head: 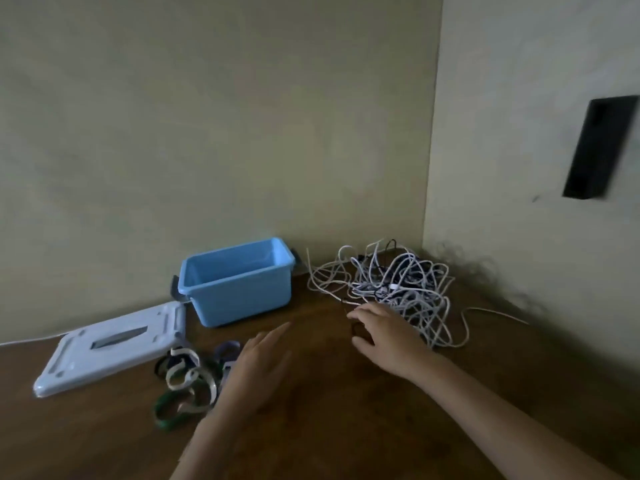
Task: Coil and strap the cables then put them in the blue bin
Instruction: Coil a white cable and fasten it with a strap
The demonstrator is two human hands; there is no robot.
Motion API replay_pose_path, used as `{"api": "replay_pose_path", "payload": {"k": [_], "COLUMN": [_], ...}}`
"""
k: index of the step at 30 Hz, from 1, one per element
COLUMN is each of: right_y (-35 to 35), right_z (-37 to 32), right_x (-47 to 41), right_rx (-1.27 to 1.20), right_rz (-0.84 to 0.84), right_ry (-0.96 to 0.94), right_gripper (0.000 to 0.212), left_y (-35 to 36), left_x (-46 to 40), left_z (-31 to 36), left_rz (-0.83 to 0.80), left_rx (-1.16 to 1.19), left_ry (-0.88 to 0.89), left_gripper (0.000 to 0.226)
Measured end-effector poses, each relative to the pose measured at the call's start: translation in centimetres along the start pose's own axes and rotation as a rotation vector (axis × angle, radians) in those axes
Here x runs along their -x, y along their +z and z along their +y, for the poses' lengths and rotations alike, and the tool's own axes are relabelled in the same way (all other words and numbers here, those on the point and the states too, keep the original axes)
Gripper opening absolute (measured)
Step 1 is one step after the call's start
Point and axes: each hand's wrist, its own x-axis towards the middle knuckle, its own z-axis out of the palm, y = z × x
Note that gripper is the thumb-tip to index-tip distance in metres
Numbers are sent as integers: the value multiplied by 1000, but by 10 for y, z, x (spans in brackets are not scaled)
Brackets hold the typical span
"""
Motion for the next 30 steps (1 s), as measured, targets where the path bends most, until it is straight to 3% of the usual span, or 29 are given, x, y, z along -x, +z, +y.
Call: {"api": "replay_pose_path", "payload": {"k": [4,9,14,20,24,30], "right_y": [-4,2,10,20,25,25], "right_z": [23,37,37,34,35,35], "right_x": [30,54,57,48,46,45], "right_rx": [92,104,101,6,102,140], "right_rz": [14,54,129,162,190,237], "right_ry": [111,194,215,223,171,104], "right_gripper": [50,46,4,19,11,17], "left_y": [10,12,7,11,15,15], "left_x": [15,22,19,29,31,32], "left_z": [-4,-4,-8,-5,-3,-4], "left_rz": [-48,-126,-165,-142,-140,-137], "left_rx": [81,92,80,19,-13,-20], "left_ry": [132,145,150,238,272,265], "left_gripper": [54,52,48,51,52,51]}}
